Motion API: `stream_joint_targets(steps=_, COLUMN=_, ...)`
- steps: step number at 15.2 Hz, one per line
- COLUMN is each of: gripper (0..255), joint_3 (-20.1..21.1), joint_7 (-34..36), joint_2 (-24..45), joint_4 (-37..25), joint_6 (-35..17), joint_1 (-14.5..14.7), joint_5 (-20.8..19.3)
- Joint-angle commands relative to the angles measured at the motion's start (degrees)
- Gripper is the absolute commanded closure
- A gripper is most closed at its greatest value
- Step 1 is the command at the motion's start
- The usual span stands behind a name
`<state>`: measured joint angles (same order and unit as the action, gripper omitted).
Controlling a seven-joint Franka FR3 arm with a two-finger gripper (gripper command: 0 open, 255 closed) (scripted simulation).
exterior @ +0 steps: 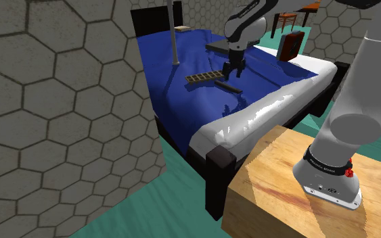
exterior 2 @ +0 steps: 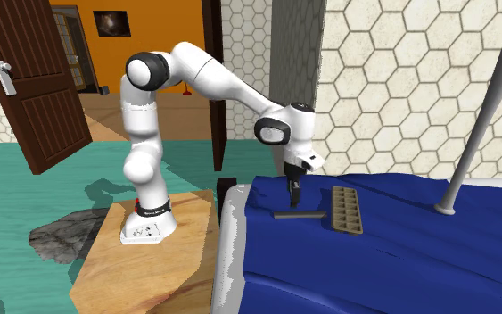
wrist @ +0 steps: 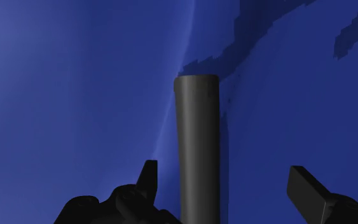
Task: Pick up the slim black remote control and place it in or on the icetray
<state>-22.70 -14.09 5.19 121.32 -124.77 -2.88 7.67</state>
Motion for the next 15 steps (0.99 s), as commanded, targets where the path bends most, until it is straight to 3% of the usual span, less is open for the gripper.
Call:
stream_joint_targets(steps=1, gripper=0, joint_3=-0.29, joint_7=-2.32, joint_2=4.39, joint_4=-2.66, joint_6=-0.91, joint_1=-0.96, joint_5=2.45)
stream_joint_targets(steps=9, gripper=0, joint_3=0.53, joint_7=-3.82, joint_2=7.76, joint_4=-0.57, joint_6=-6.0, joint_1=-1.27, joint_5=4.71)
stream_joint_targets(steps=15, gripper=0, joint_3=0.54, joint_7=-3.82, joint_2=7.76, joint_4=-0.56, joint_6=-6.0, joint_1=-1.27, joint_5=4.71)
